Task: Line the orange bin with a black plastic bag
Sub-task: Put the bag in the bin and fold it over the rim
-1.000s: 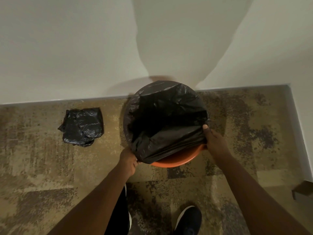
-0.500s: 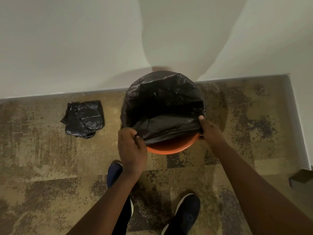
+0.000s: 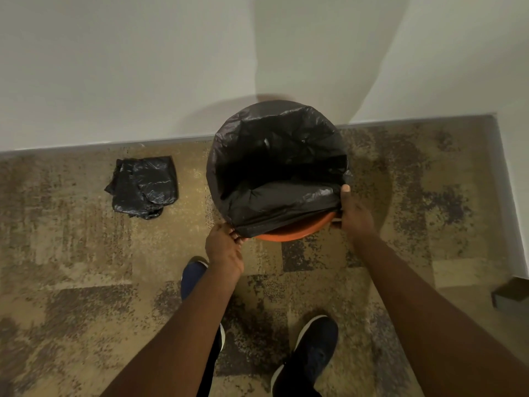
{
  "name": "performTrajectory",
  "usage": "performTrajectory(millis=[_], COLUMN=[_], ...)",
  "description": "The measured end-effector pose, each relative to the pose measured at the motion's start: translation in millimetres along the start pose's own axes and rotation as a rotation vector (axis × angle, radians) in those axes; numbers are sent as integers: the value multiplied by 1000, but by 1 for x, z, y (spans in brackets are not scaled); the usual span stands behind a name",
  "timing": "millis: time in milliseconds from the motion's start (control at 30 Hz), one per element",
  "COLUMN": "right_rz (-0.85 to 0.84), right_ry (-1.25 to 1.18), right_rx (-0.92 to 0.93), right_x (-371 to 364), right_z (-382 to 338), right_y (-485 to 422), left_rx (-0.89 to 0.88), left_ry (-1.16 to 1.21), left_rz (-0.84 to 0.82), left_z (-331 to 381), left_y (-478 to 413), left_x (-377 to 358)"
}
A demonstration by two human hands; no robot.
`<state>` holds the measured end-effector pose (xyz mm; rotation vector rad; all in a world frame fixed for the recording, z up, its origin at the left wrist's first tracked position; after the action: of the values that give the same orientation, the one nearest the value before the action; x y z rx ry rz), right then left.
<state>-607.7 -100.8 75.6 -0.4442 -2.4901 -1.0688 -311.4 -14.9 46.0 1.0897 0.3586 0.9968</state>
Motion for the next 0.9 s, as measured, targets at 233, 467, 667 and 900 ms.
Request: performTrajectory(millis=[233,467,667,900], right_rz=[4,-1,20,28], right_ry=[-89,-144,-203,-325], right_rx=[-27,-68,-119,-166], right_x=[-5,-9,-11,-16], right_z=[11,17,22,26], right_y=[10,15,15,18], left_rx=[-301,-1656,-1782,-1908], left_ry=[-341,-984,-1214,-1143], left_rz=[230,-246,-311,-384], left_z=[25,45,22,-5], left_y=[3,121,120,127], left_x=[19,-51,-63,-47])
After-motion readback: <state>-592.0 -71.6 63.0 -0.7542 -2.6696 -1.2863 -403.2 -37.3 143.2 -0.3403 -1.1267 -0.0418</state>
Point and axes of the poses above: each hand's wrist, its own y-axis away from the middle knuckle, its own x-axis out of the back of the hand, z = x × y, the point moved 8 cm from there along -y, towards the middle knuckle, and after that the axes turned 11 degrees about z, right-handed, at the moved point
